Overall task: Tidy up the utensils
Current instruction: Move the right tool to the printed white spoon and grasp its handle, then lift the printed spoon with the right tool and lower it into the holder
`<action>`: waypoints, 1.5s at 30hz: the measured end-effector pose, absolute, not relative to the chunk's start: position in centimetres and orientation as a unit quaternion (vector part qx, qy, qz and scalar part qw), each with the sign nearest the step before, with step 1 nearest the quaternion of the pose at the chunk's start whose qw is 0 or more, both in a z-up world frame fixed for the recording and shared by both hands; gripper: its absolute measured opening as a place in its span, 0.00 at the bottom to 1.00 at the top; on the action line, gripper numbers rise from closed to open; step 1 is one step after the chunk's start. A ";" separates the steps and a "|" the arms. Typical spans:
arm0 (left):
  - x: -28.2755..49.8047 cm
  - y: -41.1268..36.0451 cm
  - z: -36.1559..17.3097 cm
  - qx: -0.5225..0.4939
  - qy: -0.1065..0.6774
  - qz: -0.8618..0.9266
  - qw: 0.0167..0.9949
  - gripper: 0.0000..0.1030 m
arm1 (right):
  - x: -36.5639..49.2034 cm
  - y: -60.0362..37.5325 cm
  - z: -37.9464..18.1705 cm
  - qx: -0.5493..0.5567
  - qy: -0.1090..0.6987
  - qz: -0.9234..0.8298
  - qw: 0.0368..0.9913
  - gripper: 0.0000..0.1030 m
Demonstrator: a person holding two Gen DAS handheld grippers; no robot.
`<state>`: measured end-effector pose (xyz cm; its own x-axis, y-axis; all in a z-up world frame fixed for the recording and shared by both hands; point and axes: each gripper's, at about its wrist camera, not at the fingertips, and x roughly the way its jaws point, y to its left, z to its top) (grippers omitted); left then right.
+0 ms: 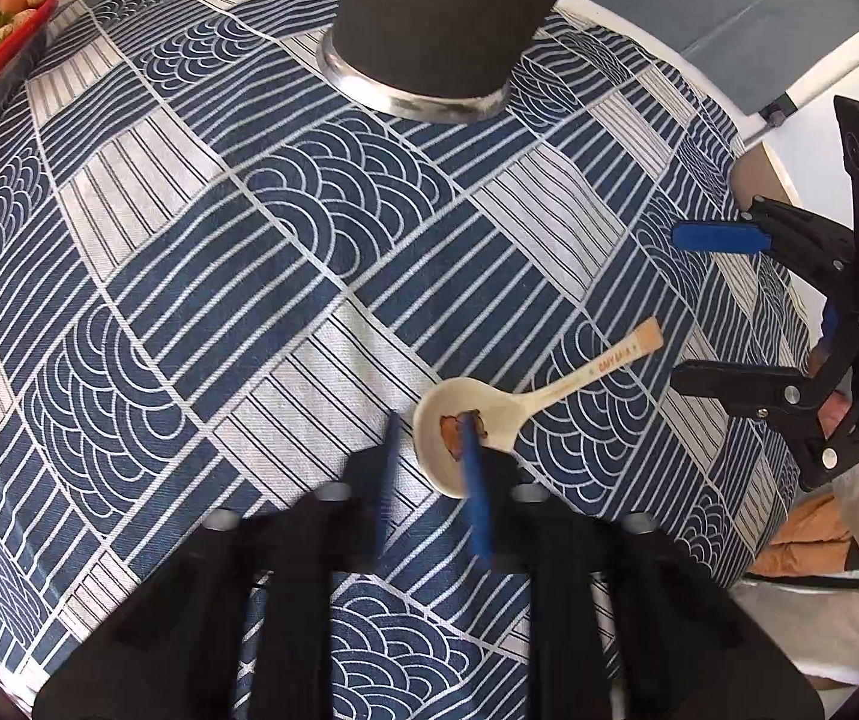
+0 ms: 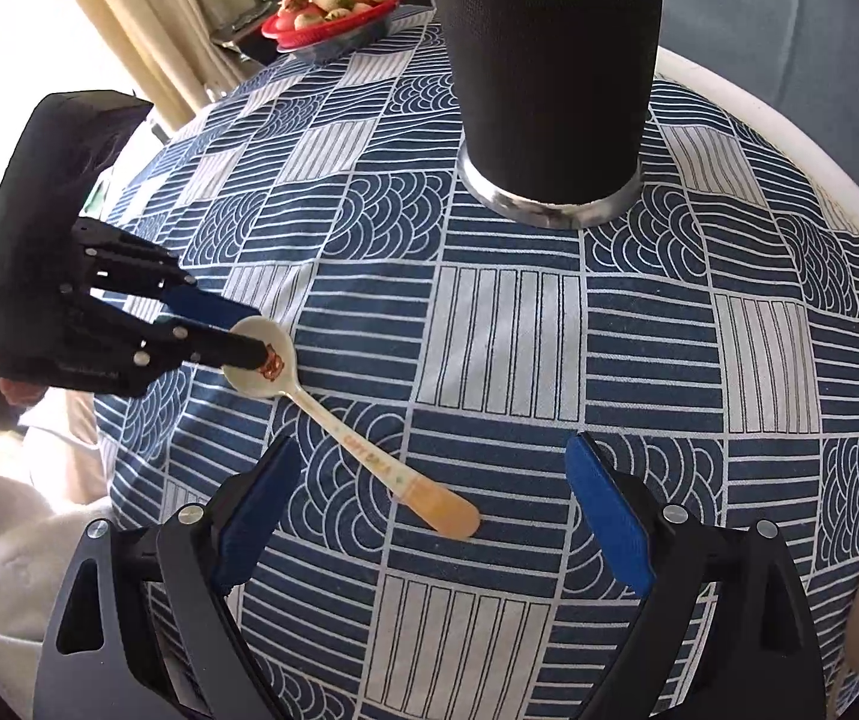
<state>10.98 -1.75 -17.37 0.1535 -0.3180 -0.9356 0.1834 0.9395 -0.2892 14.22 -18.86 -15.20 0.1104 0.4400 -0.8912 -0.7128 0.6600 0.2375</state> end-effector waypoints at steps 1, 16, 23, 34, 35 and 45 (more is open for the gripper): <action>10.9 -1.9 -17.4 -0.056 0.632 -0.174 0.753 0.05 | 14.1 -18.8 -15.3 -0.129 0.539 0.393 0.734 0.83; 9.9 -2.6 -14.7 -0.014 0.614 -0.174 0.769 0.04 | 10.6 -15.3 -17.0 -0.238 0.533 0.433 0.687 0.35; 9.7 -2.8 -12.9 -0.001 0.596 -0.168 0.785 0.05 | 10.0 -15.4 -16.3 -0.243 0.525 0.452 0.680 0.18; 10.3 -3.4 -7.4 0.037 0.540 -0.161 0.825 0.06 | 11.3 -16.3 -12.1 -0.203 0.494 0.451 0.716 0.17; 10.4 -3.5 -6.8 0.041 0.534 -0.160 0.829 0.06 | 11.4 -16.4 -11.5 -0.201 0.488 0.449 0.721 0.17; 12.6 -3.8 -0.3 0.084 0.470 -0.153 0.865 0.07 | 14.7 -15.4 -6.5 -0.189 0.433 0.431 0.769 0.16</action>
<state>12.57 -3.82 -0.32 0.5114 -0.1864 -0.8389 0.3441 0.9389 0.0012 14.68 -15.41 -6.54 0.2531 0.4986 -0.8291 -0.8264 0.5570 0.0826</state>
